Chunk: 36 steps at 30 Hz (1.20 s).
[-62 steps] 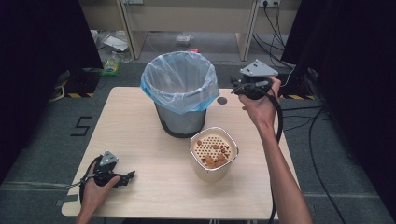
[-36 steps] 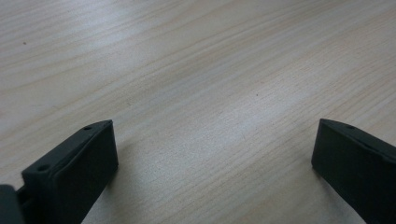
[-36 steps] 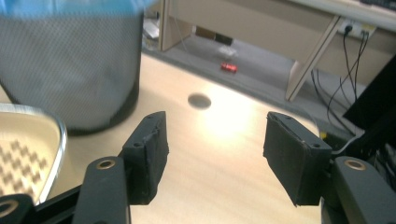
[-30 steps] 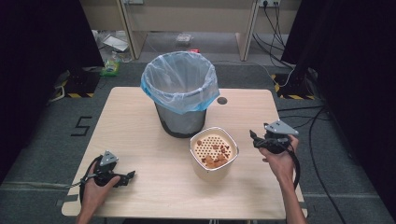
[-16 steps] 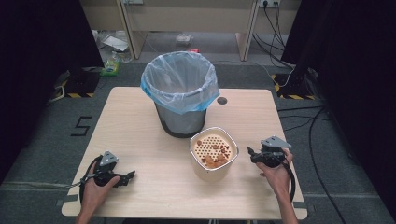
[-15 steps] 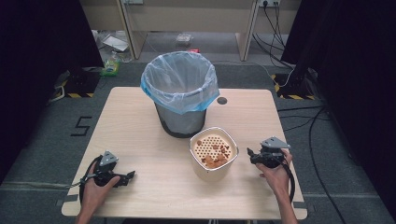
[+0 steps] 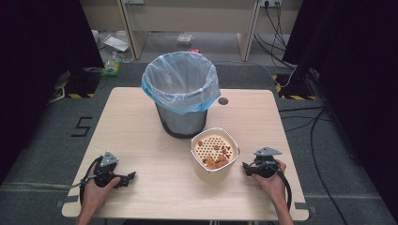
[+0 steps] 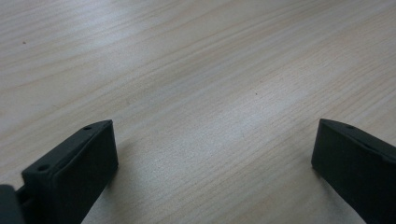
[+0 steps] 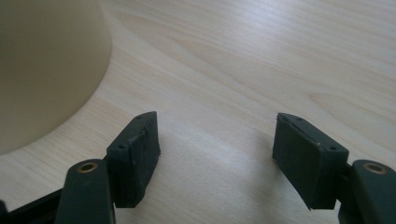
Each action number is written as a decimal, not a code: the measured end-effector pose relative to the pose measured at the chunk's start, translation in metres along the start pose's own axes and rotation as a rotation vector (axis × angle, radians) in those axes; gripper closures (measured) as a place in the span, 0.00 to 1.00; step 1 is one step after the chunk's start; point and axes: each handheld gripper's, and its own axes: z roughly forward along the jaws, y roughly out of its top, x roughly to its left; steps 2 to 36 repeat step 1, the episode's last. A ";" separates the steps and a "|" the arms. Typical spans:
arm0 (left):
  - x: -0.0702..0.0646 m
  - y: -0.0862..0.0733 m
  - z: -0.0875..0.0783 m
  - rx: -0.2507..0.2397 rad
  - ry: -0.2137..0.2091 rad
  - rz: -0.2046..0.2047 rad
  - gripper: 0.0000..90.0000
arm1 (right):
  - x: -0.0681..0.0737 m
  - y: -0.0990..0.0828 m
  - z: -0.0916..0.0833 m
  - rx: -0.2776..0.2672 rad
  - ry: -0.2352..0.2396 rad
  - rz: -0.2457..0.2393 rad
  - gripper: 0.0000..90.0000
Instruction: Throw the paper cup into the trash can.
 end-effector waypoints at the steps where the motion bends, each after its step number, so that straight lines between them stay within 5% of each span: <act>1: 0.000 0.000 0.000 0.000 0.000 0.000 0.00 | 0.000 0.000 0.000 -0.004 0.003 0.007 0.35; 36: 0.000 0.000 0.000 0.000 0.000 0.000 0.00 | 0.000 0.000 0.000 -0.004 0.003 0.007 0.35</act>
